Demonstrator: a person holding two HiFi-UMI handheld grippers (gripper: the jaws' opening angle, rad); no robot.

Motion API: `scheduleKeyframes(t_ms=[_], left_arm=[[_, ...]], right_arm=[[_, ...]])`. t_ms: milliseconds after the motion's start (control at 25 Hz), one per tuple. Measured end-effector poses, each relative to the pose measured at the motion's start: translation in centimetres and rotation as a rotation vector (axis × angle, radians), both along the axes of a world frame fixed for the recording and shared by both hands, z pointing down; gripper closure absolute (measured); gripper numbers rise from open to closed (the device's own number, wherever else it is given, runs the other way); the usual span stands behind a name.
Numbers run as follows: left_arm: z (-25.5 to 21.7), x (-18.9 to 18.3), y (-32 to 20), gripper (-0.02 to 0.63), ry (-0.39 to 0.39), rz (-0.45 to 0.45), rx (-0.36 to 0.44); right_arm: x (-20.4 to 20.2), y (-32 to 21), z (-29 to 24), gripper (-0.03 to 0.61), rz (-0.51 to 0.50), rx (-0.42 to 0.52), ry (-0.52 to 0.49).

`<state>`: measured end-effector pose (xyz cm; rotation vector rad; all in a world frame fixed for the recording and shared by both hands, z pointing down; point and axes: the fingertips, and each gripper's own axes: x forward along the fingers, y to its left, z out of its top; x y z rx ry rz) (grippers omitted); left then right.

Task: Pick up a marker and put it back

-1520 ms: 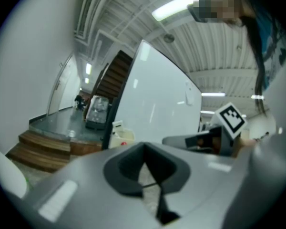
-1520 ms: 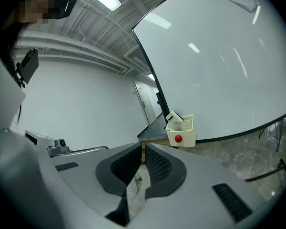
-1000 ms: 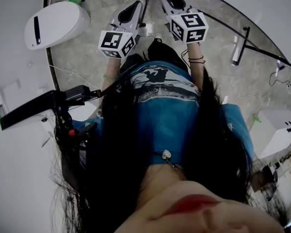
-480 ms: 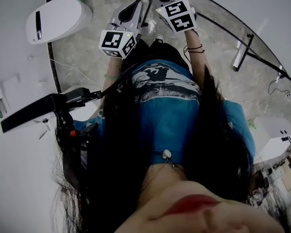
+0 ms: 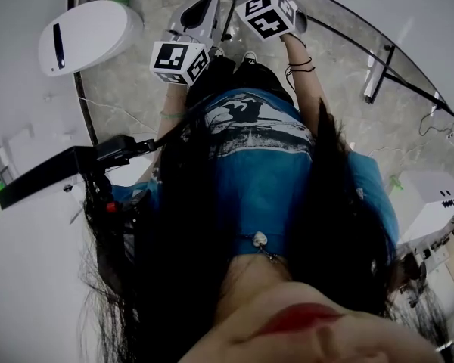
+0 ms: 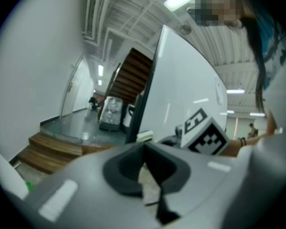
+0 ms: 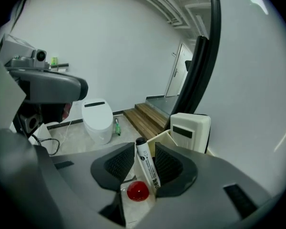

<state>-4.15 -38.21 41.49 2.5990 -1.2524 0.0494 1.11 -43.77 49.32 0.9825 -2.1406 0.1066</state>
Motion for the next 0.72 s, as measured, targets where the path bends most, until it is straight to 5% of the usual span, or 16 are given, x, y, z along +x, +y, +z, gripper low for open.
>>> scheduleKeyframes(t_ms=[200, 480, 720], left_arm=[[-0.1, 0.6, 0.0, 0.612, 0.000, 0.021, -0.001], [0.1, 1.1, 0.2, 0.613, 0.007, 0.042, -0.002], [-0.1, 1.6, 0.1, 0.612, 0.008, 0.058, 0.002]], right_arm=[[1.5, 0.5, 0.5, 0.462, 0.003, 0.022, 0.067], [2.8, 1.1, 0.0, 0.469, 0.051, -0.014, -0.037], [3.4, 1.1, -1.4, 0.476, 0.111, 0.058, -0.089]])
